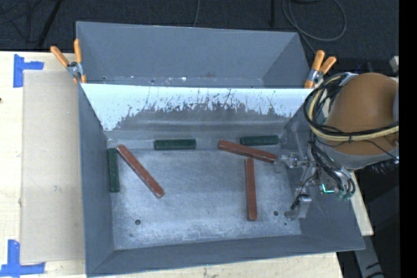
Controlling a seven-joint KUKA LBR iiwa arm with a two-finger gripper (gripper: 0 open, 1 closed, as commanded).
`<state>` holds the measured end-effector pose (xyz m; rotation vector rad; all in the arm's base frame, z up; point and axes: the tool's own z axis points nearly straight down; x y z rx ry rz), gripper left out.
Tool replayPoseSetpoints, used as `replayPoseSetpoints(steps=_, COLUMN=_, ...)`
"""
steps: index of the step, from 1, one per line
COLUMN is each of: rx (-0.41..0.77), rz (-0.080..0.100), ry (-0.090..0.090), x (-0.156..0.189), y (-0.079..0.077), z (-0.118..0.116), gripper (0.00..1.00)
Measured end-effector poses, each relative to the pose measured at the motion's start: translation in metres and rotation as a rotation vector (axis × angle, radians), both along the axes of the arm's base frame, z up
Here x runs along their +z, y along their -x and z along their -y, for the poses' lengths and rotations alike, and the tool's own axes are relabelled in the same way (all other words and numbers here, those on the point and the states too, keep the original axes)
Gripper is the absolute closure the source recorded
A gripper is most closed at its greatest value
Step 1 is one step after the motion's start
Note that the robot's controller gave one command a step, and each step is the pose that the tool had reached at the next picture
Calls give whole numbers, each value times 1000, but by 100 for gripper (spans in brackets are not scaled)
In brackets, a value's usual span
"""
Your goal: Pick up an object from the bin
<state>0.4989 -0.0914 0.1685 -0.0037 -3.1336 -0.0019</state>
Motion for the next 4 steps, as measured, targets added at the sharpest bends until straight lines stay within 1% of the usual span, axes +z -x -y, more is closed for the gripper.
replayPoseSetpoints(steps=1, rx=145, rz=7, ry=-1, x=-102, y=-43, z=-35, gripper=0)
replayPoseSetpoints(steps=2, rx=643, rz=9, ry=-2, x=-99, y=-49, z=-42, gripper=0)
replayPoseSetpoints(steps=3, rx=643, rz=8, ry=-2, x=-99, y=-49, z=-42, gripper=100)
replayPoseSetpoints(steps=4, rx=707, rz=16, ry=1, x=30, y=-57, z=-49, gripper=100)
